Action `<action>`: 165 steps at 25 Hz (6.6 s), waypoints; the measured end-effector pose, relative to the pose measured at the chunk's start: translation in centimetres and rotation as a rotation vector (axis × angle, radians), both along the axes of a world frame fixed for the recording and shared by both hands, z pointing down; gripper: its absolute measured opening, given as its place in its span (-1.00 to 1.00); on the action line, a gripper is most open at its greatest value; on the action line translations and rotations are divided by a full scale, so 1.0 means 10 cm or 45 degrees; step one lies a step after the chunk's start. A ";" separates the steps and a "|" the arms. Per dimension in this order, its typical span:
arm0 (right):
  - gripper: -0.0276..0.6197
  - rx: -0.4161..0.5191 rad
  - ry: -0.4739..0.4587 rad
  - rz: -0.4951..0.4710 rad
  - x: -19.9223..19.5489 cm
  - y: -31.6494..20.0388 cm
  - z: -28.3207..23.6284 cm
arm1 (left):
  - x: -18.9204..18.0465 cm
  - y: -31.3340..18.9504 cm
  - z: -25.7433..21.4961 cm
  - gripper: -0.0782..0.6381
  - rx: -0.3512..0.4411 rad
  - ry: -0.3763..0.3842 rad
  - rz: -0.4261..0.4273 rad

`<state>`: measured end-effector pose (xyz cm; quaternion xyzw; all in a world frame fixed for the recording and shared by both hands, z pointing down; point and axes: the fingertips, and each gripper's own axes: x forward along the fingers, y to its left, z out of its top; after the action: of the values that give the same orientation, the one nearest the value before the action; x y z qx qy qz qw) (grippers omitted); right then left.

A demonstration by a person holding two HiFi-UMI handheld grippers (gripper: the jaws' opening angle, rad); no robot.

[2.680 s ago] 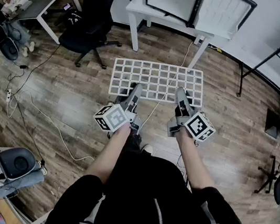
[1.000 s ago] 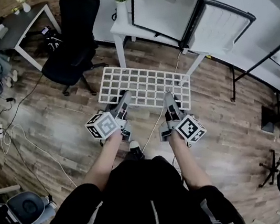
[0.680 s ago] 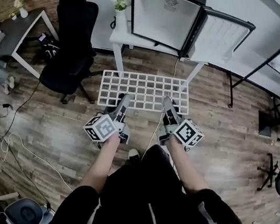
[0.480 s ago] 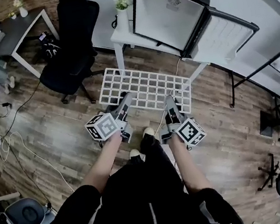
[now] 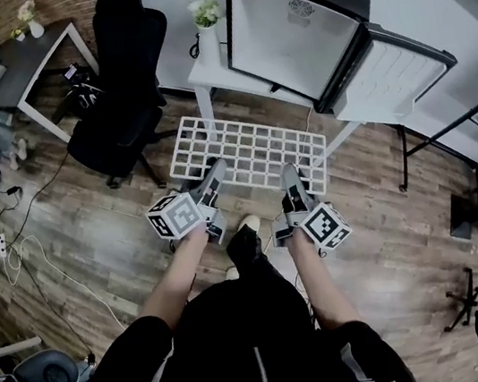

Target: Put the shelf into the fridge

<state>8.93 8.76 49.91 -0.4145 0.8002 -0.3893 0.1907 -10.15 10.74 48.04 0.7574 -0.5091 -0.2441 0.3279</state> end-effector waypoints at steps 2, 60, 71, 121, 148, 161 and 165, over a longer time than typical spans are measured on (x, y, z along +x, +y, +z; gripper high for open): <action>-0.52 -0.004 0.003 0.008 -0.02 -0.18 0.02 | -0.02 -0.20 0.01 -0.43 -0.005 -0.005 0.010; -0.53 -0.124 0.061 0.318 0.14 -3.02 0.46 | 0.19 -3.56 0.57 -0.42 -0.150 0.034 0.416; -0.53 -0.130 0.071 0.351 0.16 -3.16 0.46 | 0.22 -3.75 0.62 -0.42 -0.157 0.037 0.448; -0.56 -0.164 0.003 0.410 0.25 -3.46 0.58 | 0.30 -4.05 0.68 -0.42 -0.147 0.031 0.506; -0.54 -0.129 0.032 0.429 0.20 -3.55 0.60 | 0.34 -4.27 0.70 -0.43 -0.121 0.059 0.511; -0.55 -0.142 0.022 0.459 0.26 -3.82 0.60 | 0.39 -4.54 0.73 -0.43 -0.118 0.060 0.488; -0.55 -0.148 0.021 0.471 0.28 -3.89 0.61 | 0.41 -4.61 0.73 -0.43 -0.124 0.061 0.488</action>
<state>11.75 -30.17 56.01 -0.5679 0.6881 -0.3899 0.2281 -6.07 -35.37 55.32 0.8177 -0.3590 -0.1703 0.4166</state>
